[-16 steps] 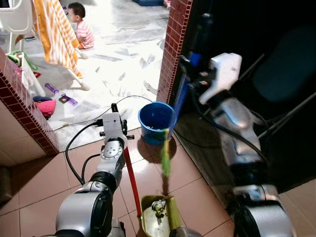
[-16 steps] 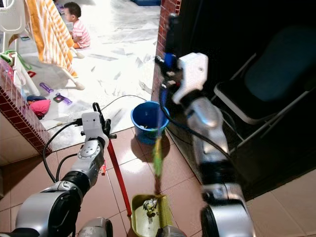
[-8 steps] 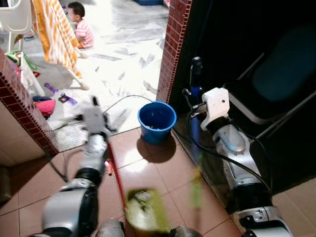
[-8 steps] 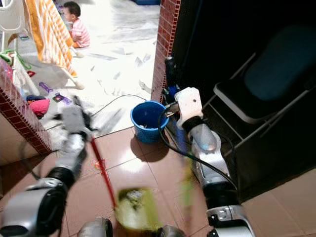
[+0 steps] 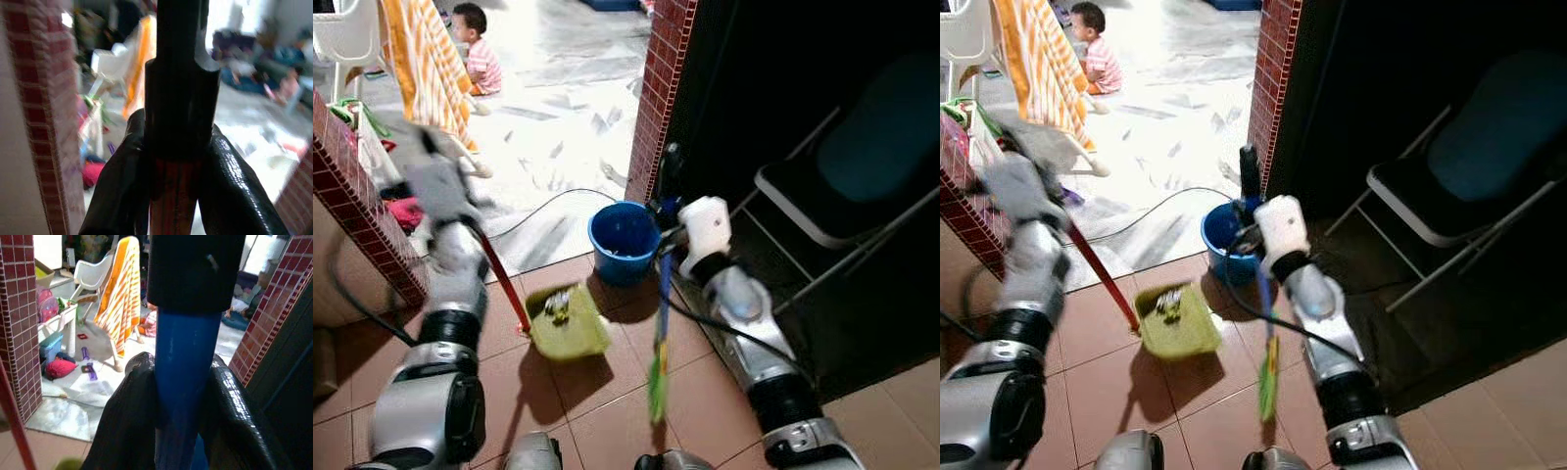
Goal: Sweep floor
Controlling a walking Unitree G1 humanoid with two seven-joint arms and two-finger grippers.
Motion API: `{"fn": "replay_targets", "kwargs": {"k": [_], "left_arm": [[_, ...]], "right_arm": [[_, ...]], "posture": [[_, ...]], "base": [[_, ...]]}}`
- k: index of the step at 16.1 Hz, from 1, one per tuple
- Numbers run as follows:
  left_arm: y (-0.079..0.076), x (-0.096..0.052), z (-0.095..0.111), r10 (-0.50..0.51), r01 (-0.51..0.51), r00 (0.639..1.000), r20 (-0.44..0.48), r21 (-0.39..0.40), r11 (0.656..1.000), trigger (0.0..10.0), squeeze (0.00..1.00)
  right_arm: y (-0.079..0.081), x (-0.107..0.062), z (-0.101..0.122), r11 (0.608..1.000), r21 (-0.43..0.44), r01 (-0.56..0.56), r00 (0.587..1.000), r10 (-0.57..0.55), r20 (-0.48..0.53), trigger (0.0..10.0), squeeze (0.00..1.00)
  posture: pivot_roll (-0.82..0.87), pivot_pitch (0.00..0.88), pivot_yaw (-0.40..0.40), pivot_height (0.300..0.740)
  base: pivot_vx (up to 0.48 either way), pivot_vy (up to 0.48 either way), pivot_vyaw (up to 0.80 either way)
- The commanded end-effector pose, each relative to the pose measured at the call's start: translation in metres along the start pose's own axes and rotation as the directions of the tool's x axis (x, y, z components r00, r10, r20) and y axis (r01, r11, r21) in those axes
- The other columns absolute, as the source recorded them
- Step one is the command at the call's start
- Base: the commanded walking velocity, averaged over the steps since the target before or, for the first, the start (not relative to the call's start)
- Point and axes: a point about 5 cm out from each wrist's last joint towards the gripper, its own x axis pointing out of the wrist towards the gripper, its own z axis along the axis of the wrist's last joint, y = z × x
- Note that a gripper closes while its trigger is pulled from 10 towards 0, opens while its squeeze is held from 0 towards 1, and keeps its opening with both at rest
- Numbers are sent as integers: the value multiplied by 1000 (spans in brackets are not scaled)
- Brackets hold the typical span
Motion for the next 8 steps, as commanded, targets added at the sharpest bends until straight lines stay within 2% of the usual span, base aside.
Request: {"fn": "replay_targets", "kwargs": {"k": [1,2,4,6,8], "left_arm": [[0,15,41,29,-24,989,142,-35,999,10000,0],[2,21,56,52,-46,982,184,-38,998,10000,0],[2,25,67,70,-63,976,204,-42,997,10000,0],[-6,26,82,46,-32,967,249,-58,998,10000,0],[-23,21,94,-24,47,960,280,-76,996,10000,0]], "right_arm": [[-4,2,4,999,-42,6,1000,-6,12,10000,0],[-2,2,2,999,-33,-1,1000,2,3,10000,0],[0,2,-3,1000,-26,-11,999,10,-31,10000,0],[4,0,-11,999,43,-24,996,27,-81,10000,0],[1,0,-13,998,58,2,996,3,-94,10000,0]], "posture": [[-30,0,-66,740],[-28,0,-61,740],[-28,0,-56,740],[-32,0,-47,740],[-36,0,-43,740]], "base": [[0,0,0],[0,0,0],[0,0,0],[0,0,0],[0,0,-228]]}}
